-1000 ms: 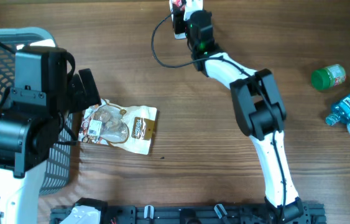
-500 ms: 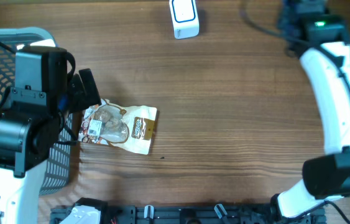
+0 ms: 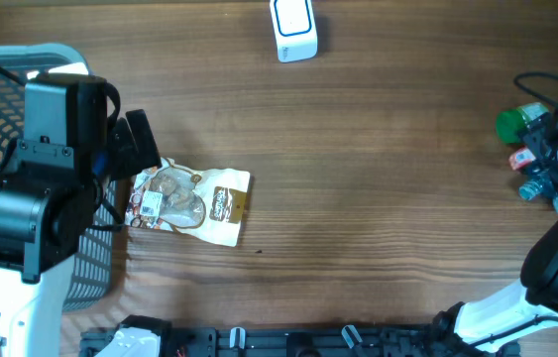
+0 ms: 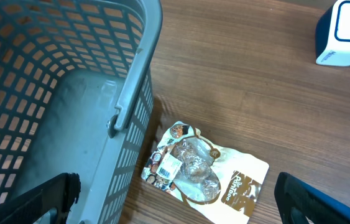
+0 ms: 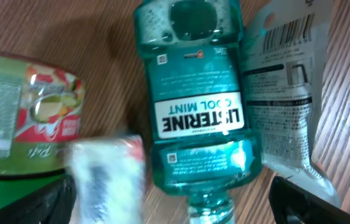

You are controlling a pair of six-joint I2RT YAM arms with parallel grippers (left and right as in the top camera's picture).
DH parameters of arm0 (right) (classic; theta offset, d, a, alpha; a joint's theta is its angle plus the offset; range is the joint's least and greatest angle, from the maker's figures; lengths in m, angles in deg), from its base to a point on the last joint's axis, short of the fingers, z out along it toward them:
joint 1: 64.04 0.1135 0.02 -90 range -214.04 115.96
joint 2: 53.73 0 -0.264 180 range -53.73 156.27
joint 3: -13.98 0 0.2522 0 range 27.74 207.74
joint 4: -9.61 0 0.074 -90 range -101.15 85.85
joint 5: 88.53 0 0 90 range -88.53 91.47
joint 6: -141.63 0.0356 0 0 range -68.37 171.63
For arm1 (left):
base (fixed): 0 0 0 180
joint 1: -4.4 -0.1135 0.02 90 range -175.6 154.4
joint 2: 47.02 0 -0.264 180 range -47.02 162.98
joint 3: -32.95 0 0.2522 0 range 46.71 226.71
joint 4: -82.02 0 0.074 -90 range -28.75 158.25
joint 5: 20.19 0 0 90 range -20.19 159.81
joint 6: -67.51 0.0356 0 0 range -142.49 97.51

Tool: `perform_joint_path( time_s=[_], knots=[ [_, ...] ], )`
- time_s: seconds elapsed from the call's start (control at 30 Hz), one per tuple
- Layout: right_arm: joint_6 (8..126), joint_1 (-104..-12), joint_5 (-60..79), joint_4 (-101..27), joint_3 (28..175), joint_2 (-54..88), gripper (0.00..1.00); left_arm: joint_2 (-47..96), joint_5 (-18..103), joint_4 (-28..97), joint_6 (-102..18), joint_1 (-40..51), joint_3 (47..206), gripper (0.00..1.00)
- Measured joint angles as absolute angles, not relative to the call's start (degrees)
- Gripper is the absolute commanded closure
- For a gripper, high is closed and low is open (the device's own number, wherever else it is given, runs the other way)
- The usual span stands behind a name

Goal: Scan the item barcode
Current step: 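Carry the tissue pack rightward and set it beside the mouthwash, then move the right gripper to the snack bag and grasp its edge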

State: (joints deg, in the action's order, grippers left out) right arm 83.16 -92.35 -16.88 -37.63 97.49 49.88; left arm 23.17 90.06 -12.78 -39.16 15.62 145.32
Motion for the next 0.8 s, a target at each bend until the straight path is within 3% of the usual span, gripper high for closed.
perform_joint_path(
  time_s=[0.2,0.4,0.57,0.8],
  knots=[
    [77.89,-92.66,-11.41,-46.83,104.12,49.71,0.0,23.17,90.09,-13.22,-39.16,15.62,145.34,0.0],
    [77.3,-90.32,17.92,-48.71,113.84,39.41,0.0,23.22,90.04,-20.71,-39.18,15.62,145.27,0.0],
    [80.14,-76.92,27.32,-50.31,112.44,38.47,0.0,23.22,90.06,-20.67,-39.16,15.62,145.27,0.0],
    [83.71,-54.02,47.08,-36.34,97.97,52.27,0.0,23.22,87.86,-11.51,-39.2,15.62,145.23,0.0]
  ],
)
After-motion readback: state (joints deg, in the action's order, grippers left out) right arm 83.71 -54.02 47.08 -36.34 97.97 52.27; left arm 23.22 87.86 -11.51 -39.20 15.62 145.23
